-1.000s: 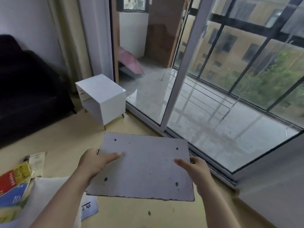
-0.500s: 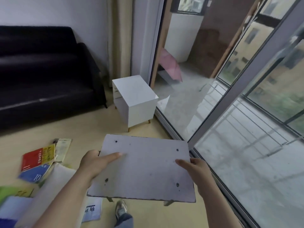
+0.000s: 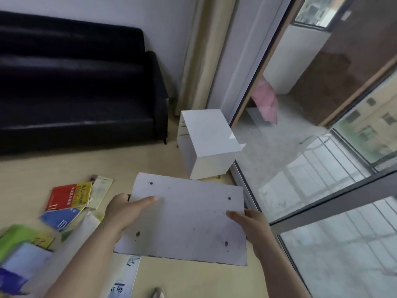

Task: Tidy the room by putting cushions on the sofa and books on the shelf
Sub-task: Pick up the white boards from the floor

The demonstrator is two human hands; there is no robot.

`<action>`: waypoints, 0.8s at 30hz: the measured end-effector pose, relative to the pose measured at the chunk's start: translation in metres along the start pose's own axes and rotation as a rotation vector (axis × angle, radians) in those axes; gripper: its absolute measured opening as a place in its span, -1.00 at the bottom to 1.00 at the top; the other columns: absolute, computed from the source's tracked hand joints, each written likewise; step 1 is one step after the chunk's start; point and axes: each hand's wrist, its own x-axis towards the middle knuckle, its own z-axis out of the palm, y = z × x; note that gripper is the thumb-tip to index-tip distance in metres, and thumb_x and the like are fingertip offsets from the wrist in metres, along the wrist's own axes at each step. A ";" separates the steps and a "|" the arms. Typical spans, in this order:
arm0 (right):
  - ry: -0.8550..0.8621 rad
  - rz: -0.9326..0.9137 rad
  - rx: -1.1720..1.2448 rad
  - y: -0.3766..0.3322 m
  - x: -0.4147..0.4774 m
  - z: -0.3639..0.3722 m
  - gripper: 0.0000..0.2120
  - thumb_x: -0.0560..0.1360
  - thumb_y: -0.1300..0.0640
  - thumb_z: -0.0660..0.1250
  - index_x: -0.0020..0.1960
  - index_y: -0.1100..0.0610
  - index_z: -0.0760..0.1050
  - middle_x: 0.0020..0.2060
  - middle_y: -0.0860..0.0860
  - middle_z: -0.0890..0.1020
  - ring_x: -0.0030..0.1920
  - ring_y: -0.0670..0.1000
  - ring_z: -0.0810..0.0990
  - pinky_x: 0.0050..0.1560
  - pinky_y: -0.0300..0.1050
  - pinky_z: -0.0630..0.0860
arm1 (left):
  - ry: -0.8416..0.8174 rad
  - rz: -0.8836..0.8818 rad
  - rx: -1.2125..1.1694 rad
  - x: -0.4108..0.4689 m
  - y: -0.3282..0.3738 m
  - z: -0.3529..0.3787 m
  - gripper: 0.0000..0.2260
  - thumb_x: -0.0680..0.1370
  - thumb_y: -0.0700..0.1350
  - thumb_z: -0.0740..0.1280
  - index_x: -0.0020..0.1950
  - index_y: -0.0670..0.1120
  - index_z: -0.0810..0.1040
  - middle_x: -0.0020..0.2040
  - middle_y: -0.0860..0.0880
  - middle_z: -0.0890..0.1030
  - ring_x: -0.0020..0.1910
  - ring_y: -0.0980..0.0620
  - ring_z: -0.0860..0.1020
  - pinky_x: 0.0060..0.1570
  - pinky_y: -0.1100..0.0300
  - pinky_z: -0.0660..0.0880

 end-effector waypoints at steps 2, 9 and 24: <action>-0.038 -0.009 -0.028 -0.017 0.025 0.012 -0.87 0.43 0.19 0.44 -0.18 0.27 0.62 -0.22 0.14 0.70 -0.25 0.09 0.64 -0.25 -0.12 0.45 | 0.049 -0.017 0.001 0.020 0.010 -0.006 -0.67 0.36 0.06 0.52 -0.13 -0.20 0.62 -0.16 -0.11 0.65 -0.19 -0.06 0.59 -0.33 0.20 0.38; -0.184 -0.050 -0.129 -0.073 0.114 0.063 -0.90 0.44 0.22 0.44 -0.11 0.26 0.62 -0.22 0.11 0.67 -0.25 0.07 0.63 -0.28 -0.17 0.49 | 0.200 -0.123 -0.037 0.087 0.016 -0.023 -0.53 0.30 0.16 0.53 0.00 -0.16 0.60 -0.07 -0.09 0.63 -0.10 -0.03 0.56 -0.28 0.14 0.41; -0.569 -0.146 -0.535 -0.196 0.379 0.203 -0.88 0.41 0.10 0.47 -0.08 0.09 0.60 -0.20 -0.03 0.67 -0.18 0.00 0.63 -0.24 -0.16 0.53 | 0.547 -0.359 -0.181 0.263 0.029 0.007 -0.60 0.24 0.20 0.49 -0.24 -0.12 0.58 -0.30 -0.04 0.60 -0.22 -0.04 0.56 -0.36 0.20 0.34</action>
